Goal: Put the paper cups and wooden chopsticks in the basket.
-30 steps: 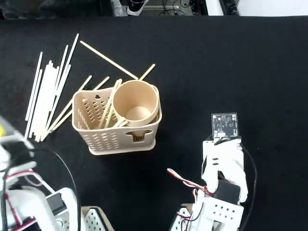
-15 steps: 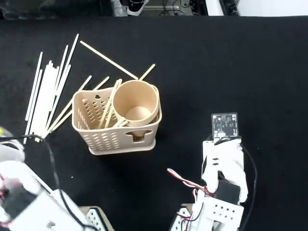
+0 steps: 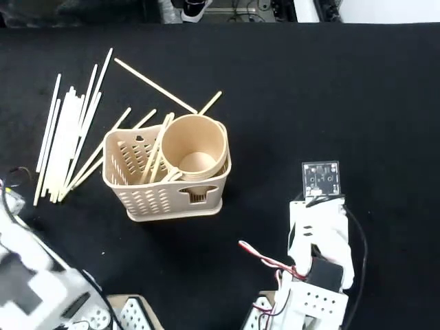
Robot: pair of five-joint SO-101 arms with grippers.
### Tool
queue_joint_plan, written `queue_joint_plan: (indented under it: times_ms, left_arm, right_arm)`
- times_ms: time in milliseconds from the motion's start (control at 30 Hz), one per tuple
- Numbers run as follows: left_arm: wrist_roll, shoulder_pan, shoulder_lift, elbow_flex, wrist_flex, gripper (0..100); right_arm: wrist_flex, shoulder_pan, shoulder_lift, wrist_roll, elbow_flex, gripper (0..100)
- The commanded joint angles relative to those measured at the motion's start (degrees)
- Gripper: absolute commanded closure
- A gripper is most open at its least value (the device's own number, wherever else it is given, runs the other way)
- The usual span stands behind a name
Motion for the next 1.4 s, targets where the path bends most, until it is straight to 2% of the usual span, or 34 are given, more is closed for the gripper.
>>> queue_joint_plan:
  times_ms: [0,100,267,333,467,600,733,833,967,1067,1200,1300,1367]
  left_arm:
    - [-0.62,-0.57,15.12,-9.27,-0.53,84]
    - [-0.62,-0.57,20.66,-12.00,-0.53,85]
    - [-0.62,-0.48,23.47,-13.85,-0.44,97]
    - [-0.62,0.22,22.77,-13.23,-0.26,97]
    - [-0.70,1.63,18.02,-13.49,5.36,97]
    - [-0.62,3.30,5.80,-13.14,9.67,97]
    - [-0.18,3.38,-13.45,-13.49,12.04,97]
    - [2.11,3.47,-30.77,-14.11,8.97,97]
    - [9.85,4.26,-51.87,-14.55,-1.93,97]
    - [14.95,11.74,-62.86,-14.20,-11.78,97]
    - [12.04,30.90,-69.36,-14.73,-20.31,97]
    - [5.71,45.58,-69.54,-15.60,-20.75,97]
    - [2.55,51.82,-69.45,-15.60,-17.67,97]
  right_arm:
    - [0.26,-0.70,-2.33,0.44,-0.13,98.5]
    - [0.26,-0.70,-2.33,0.44,-0.13,98.5]
    - [0.26,-0.70,-2.33,0.44,-0.13,98.5]
    - [0.26,-0.70,-2.33,0.44,-0.13,98.5]
    - [0.26,-0.70,-2.33,0.44,-0.13,98.5]
    - [0.26,-0.70,-2.33,0.44,-0.13,98.5]
    - [0.26,-0.70,-2.33,0.44,-0.13,98.5]
    - [0.26,-0.70,-2.33,0.44,-0.13,98.5]
    - [0.26,-0.70,-2.33,0.44,-0.13,98.5]
    - [0.26,-0.70,-2.33,0.44,-0.13,98.5]
    - [0.26,-0.70,-2.33,0.44,-0.13,98.5]
    - [0.26,-0.70,-2.33,0.44,-0.13,98.5]
    - [0.26,-0.70,-2.33,0.44,-0.13,98.5]
